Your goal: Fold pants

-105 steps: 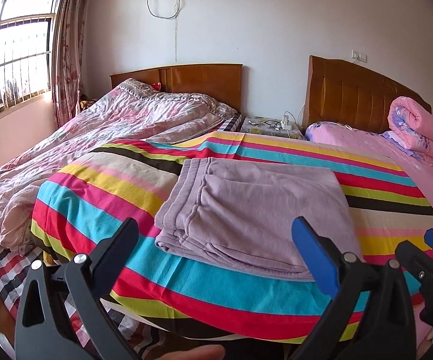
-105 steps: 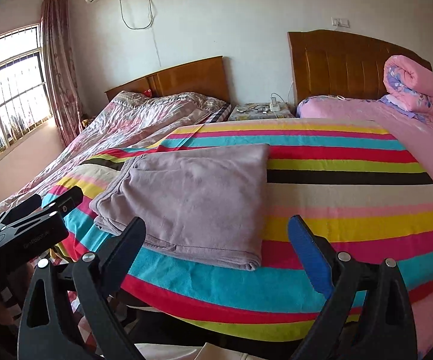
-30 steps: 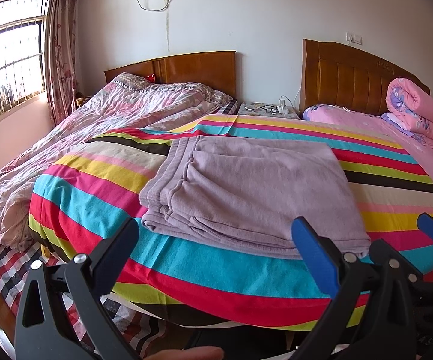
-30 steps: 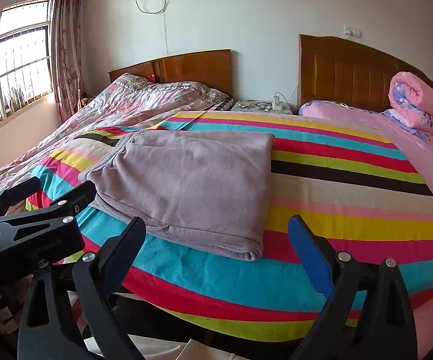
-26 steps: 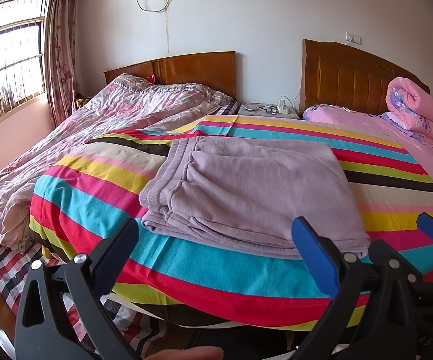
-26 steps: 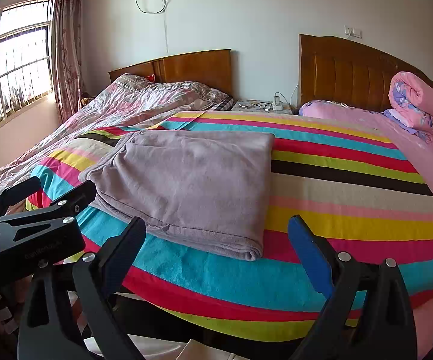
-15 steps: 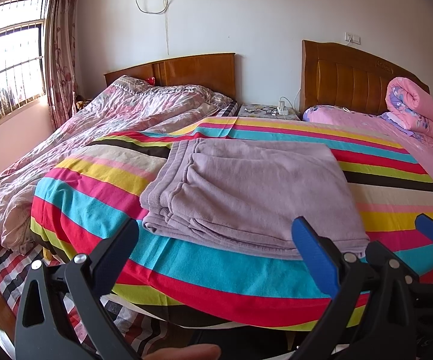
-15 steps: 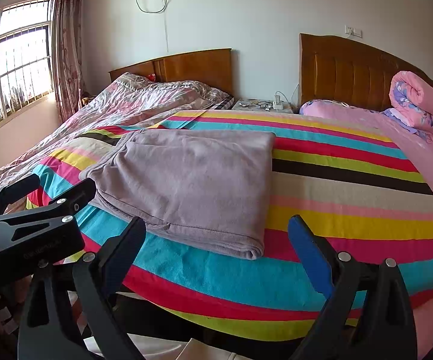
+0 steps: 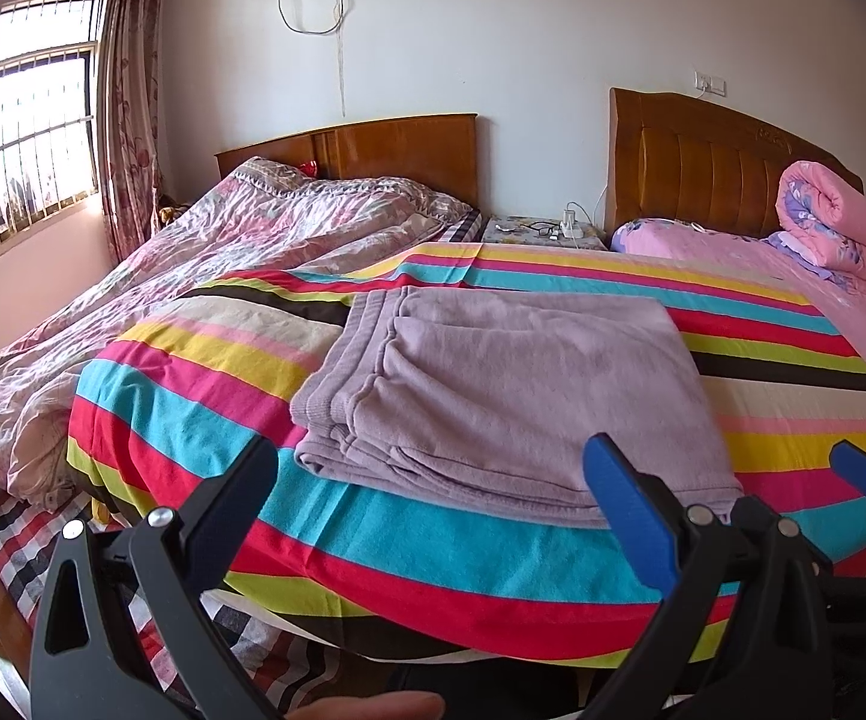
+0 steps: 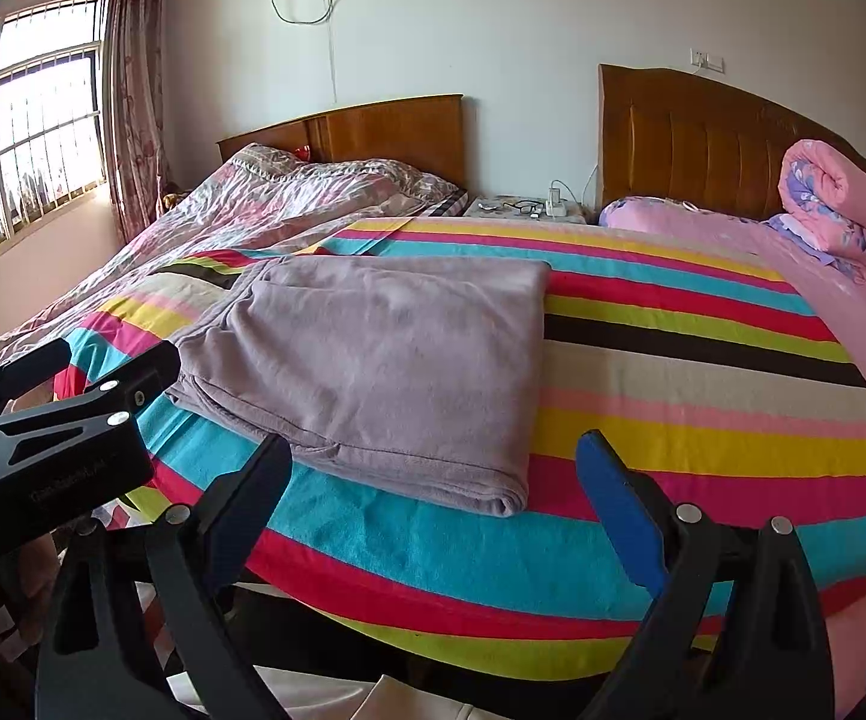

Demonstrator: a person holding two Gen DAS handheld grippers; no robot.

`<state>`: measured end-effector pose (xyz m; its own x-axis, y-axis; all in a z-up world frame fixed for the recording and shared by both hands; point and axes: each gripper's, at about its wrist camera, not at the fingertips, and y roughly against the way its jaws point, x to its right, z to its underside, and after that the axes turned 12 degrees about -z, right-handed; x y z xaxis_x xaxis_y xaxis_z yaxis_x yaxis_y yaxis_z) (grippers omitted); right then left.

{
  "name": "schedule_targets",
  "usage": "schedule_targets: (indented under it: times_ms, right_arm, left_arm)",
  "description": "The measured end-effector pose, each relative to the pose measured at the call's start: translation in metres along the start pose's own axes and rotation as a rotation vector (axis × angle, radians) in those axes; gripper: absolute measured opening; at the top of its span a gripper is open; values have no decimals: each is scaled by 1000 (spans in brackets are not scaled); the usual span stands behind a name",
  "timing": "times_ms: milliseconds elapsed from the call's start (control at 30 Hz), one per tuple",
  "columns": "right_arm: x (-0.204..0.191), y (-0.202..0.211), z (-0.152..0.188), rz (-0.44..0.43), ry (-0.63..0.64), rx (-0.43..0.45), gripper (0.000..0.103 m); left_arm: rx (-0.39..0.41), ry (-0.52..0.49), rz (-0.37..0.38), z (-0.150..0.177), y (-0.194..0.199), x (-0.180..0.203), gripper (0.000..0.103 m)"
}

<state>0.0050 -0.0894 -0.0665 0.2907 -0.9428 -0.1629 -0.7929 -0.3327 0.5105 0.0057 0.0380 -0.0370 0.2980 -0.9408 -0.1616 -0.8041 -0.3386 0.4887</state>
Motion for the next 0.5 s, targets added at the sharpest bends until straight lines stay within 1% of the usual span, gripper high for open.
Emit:
schedule_targets:
  times_ms: [67,200,500]
  right_arm:
    - [1,-1,2,-3,1,-3,92]
    - [2,-2,4,-6,2,-6,92]
    - [3,-2,3,-6,0,-6,92]
  left_arm:
    - [1,6,2,-1,0,-1,102]
    - [1,18,-16,0,1,-4,102]
    - [-17,31,2,-1,-3,-6,102]
